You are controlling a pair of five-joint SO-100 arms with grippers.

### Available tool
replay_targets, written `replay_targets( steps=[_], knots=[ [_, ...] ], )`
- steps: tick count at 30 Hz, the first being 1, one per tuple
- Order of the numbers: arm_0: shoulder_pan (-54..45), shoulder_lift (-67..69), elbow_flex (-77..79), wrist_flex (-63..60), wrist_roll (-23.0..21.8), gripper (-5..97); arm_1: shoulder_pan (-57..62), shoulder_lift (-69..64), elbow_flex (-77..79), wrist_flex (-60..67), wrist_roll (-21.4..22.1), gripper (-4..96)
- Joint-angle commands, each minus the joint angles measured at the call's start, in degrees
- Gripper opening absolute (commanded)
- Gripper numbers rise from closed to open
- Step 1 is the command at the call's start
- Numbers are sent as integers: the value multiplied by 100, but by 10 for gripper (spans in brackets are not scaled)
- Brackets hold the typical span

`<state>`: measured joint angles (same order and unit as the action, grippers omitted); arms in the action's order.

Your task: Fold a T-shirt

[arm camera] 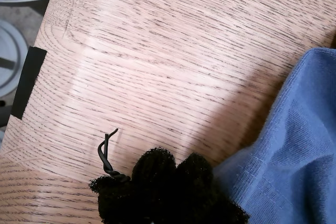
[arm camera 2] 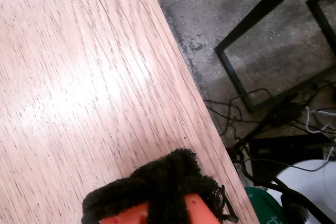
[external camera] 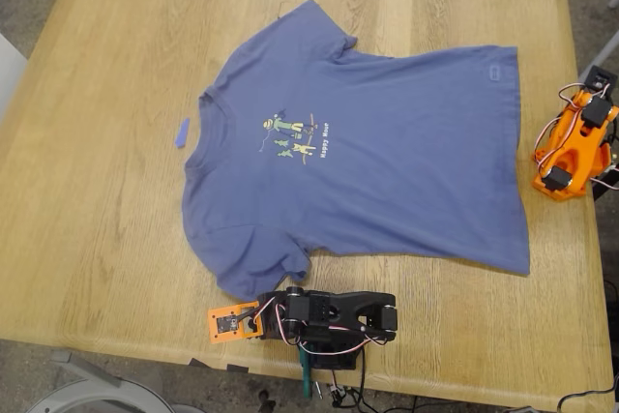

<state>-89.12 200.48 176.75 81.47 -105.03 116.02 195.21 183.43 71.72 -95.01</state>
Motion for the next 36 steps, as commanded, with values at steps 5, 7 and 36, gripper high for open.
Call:
replay_targets(
  steps=[5,7,36],
  knots=[
    [44,633,-105,35,-79,2,369,-9,387,26,-35,1],
    [44,633,-105,35,-79,2,369,-9,387,26,-35,1],
    [88,606,-105,35,-1081,0,229,-9,387,26,-26,42]
  ],
)
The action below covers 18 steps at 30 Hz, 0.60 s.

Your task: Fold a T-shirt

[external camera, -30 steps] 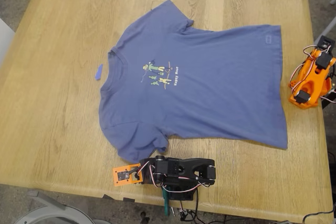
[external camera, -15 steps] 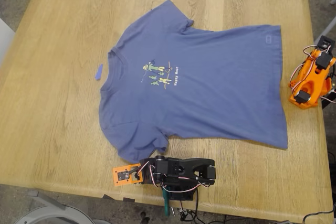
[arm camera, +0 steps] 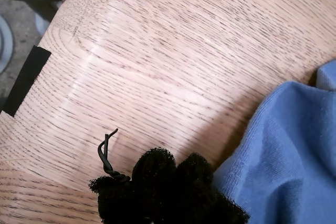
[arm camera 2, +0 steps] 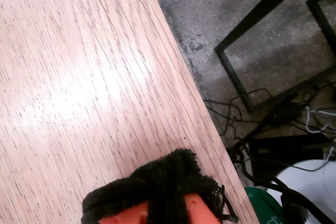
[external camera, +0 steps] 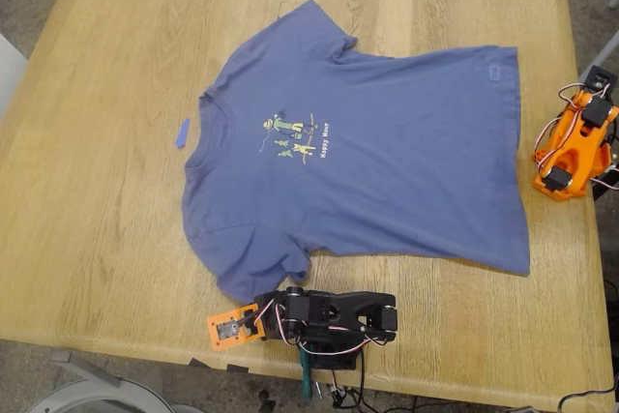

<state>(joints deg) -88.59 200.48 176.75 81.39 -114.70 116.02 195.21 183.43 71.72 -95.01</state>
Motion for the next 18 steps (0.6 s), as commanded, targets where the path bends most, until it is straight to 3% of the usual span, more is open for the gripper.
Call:
replay_targets(
  steps=[1,2,4,10,11,13,18],
  knots=[
    [70,606,-105,44,-167,0,167,-9,387,26,-26,42],
    [132,598,-105,44,-202,0,132,-9,387,26,-26,44],
    [343,615,-105,44,237,0,114,-9,387,26,-26,75],
    [1055,633,-105,-527,-404,2,-62,-9,220,-396,-62,216],
    [1107,633,-105,-932,-272,2,-123,-9,97,-466,0,245],
    [1134,633,-105,-1854,422,3,-202,-9,-255,-589,62,290],
    [1986,633,-185,-3999,466,249,-501,-9,-1292,-993,483,377]
  ],
)
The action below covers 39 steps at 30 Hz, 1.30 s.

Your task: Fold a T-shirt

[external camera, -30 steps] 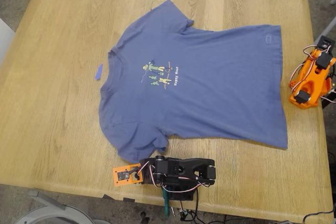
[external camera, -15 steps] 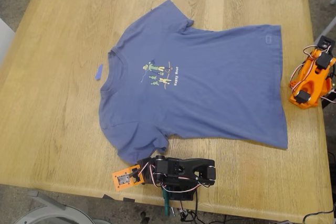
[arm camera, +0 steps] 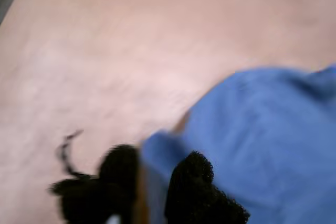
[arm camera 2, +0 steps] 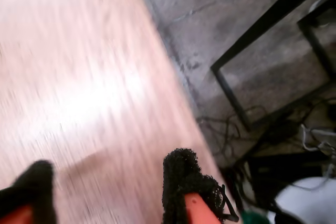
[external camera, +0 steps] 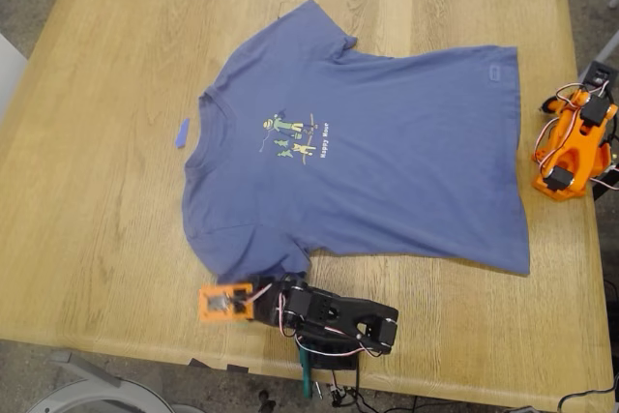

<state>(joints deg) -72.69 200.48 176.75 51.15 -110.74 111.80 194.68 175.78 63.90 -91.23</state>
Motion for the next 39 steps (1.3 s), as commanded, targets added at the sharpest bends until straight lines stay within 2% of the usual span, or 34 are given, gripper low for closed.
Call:
replay_targets(
  steps=[1,5,8,14,18,26,31,36,39],
  knots=[
    [554,633,-334,-940,167,295,-105,44,-721,-308,114,393],
    [1055,633,-659,-879,448,462,-114,44,-1459,-554,62,533],
    [1222,633,-993,-457,580,525,-167,44,-1995,-554,193,605],
    [1283,387,-2171,1125,835,550,-923,44,-3138,-149,457,642],
    [1521,-343,-3155,1617,1037,550,-1881,35,-3937,606,396,640],
    [2742,-2628,-5511,2505,1143,566,-4052,-316,-5300,1582,-299,622],
    [3498,-3762,-6645,2918,1099,568,-5229,-1274,-6609,2382,-668,611],
    [4175,-4526,-7163,2988,1081,569,-6258,-2689,-8156,3243,-1292,604],
    [4509,-4729,-7172,3041,1072,570,-6864,-3437,-8728,3296,-1679,596]
  ],
)
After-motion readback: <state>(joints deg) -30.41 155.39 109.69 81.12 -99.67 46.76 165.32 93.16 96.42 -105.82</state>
